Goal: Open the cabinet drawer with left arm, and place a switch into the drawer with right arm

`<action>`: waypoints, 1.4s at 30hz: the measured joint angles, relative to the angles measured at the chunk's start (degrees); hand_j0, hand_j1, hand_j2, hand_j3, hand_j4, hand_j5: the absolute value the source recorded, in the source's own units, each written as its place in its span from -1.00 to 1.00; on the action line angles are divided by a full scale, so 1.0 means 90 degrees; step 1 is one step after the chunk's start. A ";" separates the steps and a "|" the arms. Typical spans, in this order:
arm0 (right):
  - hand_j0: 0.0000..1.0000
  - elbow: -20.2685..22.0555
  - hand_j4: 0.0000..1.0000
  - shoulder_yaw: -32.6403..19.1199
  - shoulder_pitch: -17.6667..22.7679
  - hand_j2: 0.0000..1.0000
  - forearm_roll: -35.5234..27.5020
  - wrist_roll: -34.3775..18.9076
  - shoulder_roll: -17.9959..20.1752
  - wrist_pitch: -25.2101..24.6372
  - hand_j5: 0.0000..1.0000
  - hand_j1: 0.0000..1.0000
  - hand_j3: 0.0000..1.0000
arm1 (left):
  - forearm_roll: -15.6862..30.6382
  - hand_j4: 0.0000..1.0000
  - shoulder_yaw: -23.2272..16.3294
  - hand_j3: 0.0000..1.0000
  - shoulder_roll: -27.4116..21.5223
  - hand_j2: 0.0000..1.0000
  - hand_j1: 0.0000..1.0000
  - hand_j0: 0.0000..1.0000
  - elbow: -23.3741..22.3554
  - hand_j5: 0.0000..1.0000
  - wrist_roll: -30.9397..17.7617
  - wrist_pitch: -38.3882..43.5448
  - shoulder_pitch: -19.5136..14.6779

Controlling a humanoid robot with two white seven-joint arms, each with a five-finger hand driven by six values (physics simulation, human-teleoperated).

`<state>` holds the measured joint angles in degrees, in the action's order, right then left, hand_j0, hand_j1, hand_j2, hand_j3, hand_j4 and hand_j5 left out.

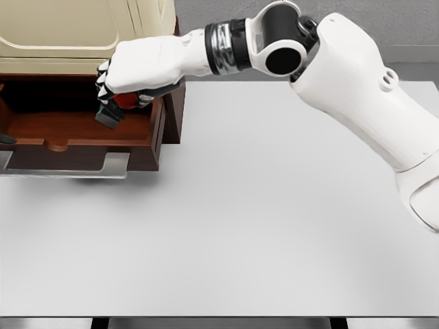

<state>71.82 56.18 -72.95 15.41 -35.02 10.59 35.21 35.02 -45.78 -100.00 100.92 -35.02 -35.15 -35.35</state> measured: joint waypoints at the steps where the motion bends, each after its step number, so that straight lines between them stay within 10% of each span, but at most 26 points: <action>1: -0.28 -0.0112 -0.28 0.0038 -0.0019 -0.28 0.0001 -0.0001 -0.0082 0.0001 -0.28 -0.28 -0.28 | -0.0011 1.00 0.0000 1.00 0.0000 1.00 1.00 1.00 0.0002 1.00 0.0000 0.0000 -0.0001; 13: -0.19 -0.1333 -0.19 0.0223 -0.0332 -0.19 0.0049 -0.0002 -0.0857 -0.0002 -0.19 -0.19 -0.19 | -0.0077 1.00 -0.0006 1.00 0.0000 1.00 1.00 1.00 0.0002 1.00 0.0000 -0.0001 -0.0002; 15: -0.03 -0.1487 -0.03 0.0253 -0.0371 -0.03 0.0101 -0.0001 -0.0980 -0.0005 -0.03 -0.03 -0.03 | -0.0107 1.00 -0.0011 1.00 0.0000 1.00 1.00 1.00 0.0001 1.00 0.0000 0.0000 0.0010; 17: 1.00 -0.1637 1.00 0.0258 -0.0400 1.00 0.0285 -0.0001 -0.1077 -0.0005 1.00 1.00 1.00 | -0.0126 1.00 -0.0019 1.00 0.0000 1.00 1.00 1.00 0.0001 1.00 0.0000 0.0000 0.0010; 26: 1.00 -0.1720 1.00 0.0028 -0.0400 1.00 0.0933 -0.0001 -0.1173 -0.0003 1.00 1.00 1.00 | -0.0145 1.00 -0.0030 1.00 0.0000 1.00 1.00 1.00 0.0007 1.00 0.0000 0.0000 0.0010; 33: 1.00 0.0327 1.00 -0.0357 0.0058 1.00 0.0924 -0.0002 -0.0531 -0.0002 1.00 1.00 1.00 | -0.0139 1.00 -0.0021 1.00 0.0000 1.00 1.00 1.00 0.0007 1.00 0.0001 0.0003 0.0013; 42: 1.00 0.2543 1.00 -0.1118 0.1730 1.00 0.0628 0.0000 0.1959 -0.0006 1.00 1.00 1.00 | -0.0336 1.00 0.0049 1.00 0.0369 1.00 1.00 1.00 0.0008 1.00 0.0000 -0.0002 -0.0013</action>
<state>94.71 46.12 -57.38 21.07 -35.02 28.22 35.16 31.99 -45.34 -96.68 100.99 -35.02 -35.17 -35.46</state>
